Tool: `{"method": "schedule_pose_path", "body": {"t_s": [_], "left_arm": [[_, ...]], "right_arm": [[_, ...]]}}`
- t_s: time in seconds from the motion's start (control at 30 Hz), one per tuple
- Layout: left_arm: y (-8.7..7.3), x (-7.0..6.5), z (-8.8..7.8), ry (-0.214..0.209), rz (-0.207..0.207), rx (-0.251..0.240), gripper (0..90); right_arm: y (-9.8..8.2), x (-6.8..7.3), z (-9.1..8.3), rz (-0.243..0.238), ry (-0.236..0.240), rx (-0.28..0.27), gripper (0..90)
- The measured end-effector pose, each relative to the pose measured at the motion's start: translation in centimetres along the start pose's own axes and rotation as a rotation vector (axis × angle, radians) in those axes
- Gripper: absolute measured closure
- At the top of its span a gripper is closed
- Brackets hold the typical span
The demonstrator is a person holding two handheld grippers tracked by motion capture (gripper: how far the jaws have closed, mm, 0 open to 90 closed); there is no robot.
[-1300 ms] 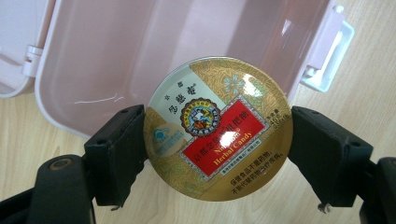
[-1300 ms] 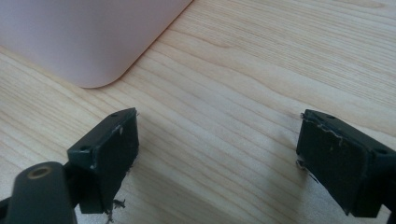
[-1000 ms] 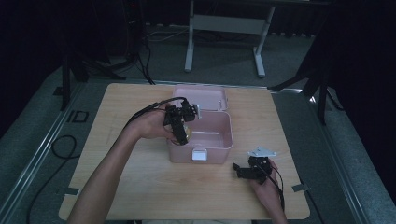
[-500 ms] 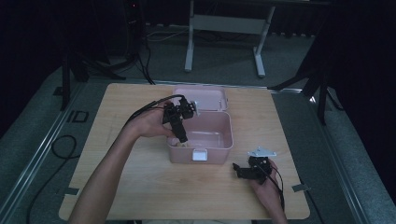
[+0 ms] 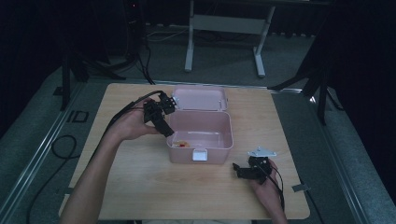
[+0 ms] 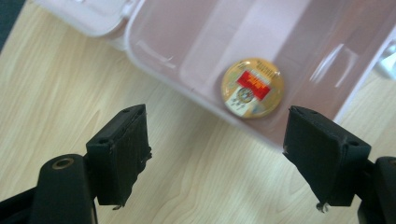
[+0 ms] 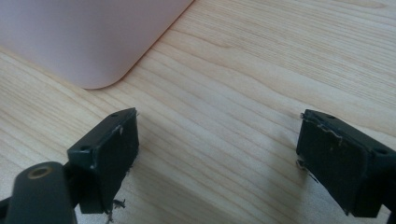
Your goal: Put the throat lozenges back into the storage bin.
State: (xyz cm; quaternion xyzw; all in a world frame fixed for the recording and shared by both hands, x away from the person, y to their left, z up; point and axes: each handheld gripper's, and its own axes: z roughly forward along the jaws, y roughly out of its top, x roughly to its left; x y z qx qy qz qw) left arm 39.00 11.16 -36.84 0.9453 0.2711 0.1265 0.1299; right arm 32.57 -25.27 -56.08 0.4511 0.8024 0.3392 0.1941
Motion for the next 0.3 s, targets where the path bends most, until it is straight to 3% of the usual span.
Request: {"method": "schedule_pose_path", "body": {"t_s": [0.3], "left_arm": [[-1.7,0.1,-1.0,0.073,-0.028,-0.024,22.7]], "right_arm": [[0.0,0.0,0.0,0.000,0.000,0.000,12.7]]}}
